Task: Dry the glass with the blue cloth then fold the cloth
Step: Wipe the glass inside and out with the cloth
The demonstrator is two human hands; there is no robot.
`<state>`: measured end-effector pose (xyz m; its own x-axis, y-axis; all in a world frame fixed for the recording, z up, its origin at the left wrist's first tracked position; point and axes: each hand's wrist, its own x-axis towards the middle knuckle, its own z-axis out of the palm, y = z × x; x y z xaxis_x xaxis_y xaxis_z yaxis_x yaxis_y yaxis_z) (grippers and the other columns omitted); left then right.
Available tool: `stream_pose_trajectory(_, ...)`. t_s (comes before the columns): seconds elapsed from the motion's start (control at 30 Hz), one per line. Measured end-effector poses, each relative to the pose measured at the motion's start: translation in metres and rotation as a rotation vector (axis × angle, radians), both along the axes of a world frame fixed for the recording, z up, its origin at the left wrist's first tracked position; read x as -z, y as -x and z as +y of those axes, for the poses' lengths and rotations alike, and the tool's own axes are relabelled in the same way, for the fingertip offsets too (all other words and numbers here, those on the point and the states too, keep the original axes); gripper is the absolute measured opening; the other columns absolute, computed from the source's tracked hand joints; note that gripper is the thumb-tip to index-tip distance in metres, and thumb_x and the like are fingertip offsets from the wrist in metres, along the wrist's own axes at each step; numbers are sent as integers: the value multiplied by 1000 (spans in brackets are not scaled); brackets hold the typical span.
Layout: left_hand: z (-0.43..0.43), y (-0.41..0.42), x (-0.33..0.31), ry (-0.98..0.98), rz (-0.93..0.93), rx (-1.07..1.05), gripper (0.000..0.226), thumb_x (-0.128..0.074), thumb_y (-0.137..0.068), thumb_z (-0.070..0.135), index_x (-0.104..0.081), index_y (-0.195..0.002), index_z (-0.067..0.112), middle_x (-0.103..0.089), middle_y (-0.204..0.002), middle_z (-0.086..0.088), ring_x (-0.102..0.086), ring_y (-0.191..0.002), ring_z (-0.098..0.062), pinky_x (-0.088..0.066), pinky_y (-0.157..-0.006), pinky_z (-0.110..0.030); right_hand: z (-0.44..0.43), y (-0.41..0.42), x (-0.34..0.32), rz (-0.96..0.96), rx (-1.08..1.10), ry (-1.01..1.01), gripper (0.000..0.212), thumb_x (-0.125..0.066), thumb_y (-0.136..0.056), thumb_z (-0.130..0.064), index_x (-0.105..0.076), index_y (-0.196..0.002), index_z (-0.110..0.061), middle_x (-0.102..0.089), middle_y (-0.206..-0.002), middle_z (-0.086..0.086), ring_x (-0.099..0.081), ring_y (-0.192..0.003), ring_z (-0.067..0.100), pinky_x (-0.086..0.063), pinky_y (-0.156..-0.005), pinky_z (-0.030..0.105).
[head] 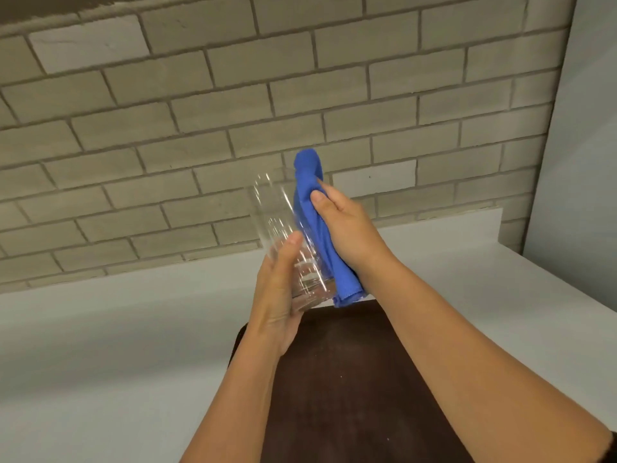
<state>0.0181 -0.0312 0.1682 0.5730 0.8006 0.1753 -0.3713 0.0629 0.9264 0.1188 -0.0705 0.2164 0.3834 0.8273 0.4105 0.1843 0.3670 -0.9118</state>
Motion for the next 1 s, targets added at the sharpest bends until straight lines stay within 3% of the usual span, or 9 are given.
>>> stream_pose_trajectory(0.07,-2,-5,6,-26,27,-44,72,-74,-58,43,-55,-120,12,-69,-94,-5,-68,-78,-16,-54,-58,-27,-1,-6,11,57,30,132,36,-33,-95,-31,-51,-120,-15,-59,-122,14,-57,-109,26,-45,-98,40)
stream_pose_trajectory(0.13,-2,-11,14,-102,77,-135,82,-77,-53,40,-50,-125,11,-67,-92,0,-66,-74,-8,-52,-60,-22,-4,-9,23,115,61,227,36,-31,-95,-36,-55,-111,-14,-62,-111,18,-61,-99,32,-48,-91,44)
stream_pose_trajectory(0.3,11,-28,25,-167,119,-365,66,-75,-70,26,-43,-127,21,-58,-96,2,-60,-79,-8,-47,-59,-15,-18,-21,60,71,87,345,35,-35,-94,-33,-58,-104,-9,-64,-108,19,-61,-98,31,-49,-87,41)
stream_pose_trajectory(0.4,17,-34,33,-232,171,-414,72,-76,-68,28,-39,-129,25,-54,-96,8,-56,-83,-6,-45,-63,-17,-31,-39,85,283,66,395,33,-38,-93,-31,-59,-107,-10,-65,-109,17,-62,-100,29,-48,-91,42)
stream_pose_trajectory(0.5,19,-36,50,-238,217,-374,75,-80,-65,22,-38,-127,30,-52,-100,9,-53,-95,-13,-54,-74,-34,-46,-61,94,638,115,324,34,-42,-92,-31,-58,-109,-6,-66,-101,16,-62,-93,26,-51,-84,37)
stream_pose_trajectory(0.57,20,-35,67,-256,276,-358,77,-82,-61,21,-37,-122,34,-53,-104,8,-53,-99,-12,-53,-85,-40,-58,-76,94,756,163,254,34,-42,-92,-32,-61,-99,-5,-67,-93,13,-64,-86,23,-51,-75,34)
stream_pose_trajectory(0.77,18,-35,118,-232,384,-311,85,-86,-55,18,-35,-120,34,-52,-121,-1,-52,-107,-12,-46,-88,-27,-88,-106,78,844,246,105,33,-40,-92,-35,-62,-87,-11,-67,-91,9,-64,-84,21,-51,-75,36)
stream_pose_trajectory(1.0,13,-40,161,-231,424,-313,86,-88,-50,12,-36,-118,27,-52,-109,8,-54,-104,-11,-42,-85,-19,-105,-117,76,831,256,78,30,-40,-92,-35,-62,-92,-15,-69,-92,5,-70,-71,15,-53,-60,32)
